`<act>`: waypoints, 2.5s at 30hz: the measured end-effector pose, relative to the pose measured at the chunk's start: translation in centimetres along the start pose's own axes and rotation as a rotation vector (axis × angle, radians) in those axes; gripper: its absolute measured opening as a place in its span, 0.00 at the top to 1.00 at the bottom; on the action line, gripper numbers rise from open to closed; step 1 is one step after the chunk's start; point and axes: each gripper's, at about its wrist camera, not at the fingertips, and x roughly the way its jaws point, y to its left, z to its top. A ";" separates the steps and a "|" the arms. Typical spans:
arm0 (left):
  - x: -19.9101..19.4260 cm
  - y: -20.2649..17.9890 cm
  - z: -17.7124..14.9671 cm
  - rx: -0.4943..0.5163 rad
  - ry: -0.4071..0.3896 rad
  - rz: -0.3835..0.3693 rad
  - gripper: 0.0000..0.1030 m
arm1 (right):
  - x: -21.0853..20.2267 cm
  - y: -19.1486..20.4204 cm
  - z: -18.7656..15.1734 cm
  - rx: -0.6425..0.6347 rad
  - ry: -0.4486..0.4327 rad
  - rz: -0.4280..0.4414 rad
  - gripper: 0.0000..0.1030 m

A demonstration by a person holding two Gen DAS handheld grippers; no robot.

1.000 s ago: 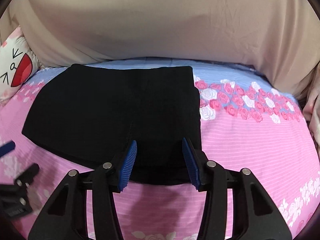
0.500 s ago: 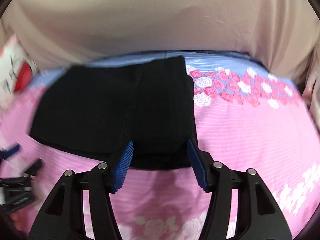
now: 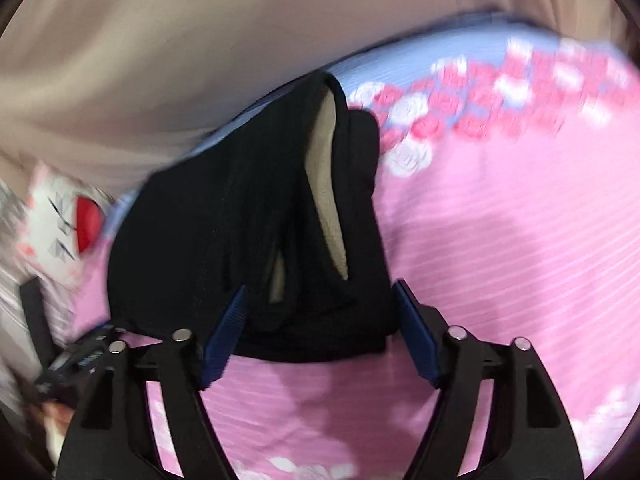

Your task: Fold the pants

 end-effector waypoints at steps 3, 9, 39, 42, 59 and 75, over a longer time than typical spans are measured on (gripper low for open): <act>-1.1 -0.6 0.2 0.026 0.010 -0.032 0.83 | -1.6 1.0 -0.3 -0.006 -0.012 0.037 0.71; -4.2 -0.6 -1.4 0.070 0.015 -0.063 0.85 | -4.7 1.6 -2.6 -0.019 -0.019 0.057 0.72; -11.3 -8.3 -3.1 0.212 -0.295 0.298 0.25 | -14.7 12.6 -5.8 -0.304 -0.383 -0.349 0.13; -13.9 -8.9 -4.4 0.183 -0.306 0.243 0.22 | -16.8 15.2 -7.7 -0.343 -0.430 -0.414 0.08; -16.1 -9.1 -9.8 0.171 -0.303 0.290 0.20 | -17.8 16.1 -12.5 -0.282 -0.409 -0.387 0.05; -16.5 -8.6 -10.5 0.159 -0.293 0.289 0.20 | -17.5 17.2 -13.5 -0.294 -0.403 -0.374 0.05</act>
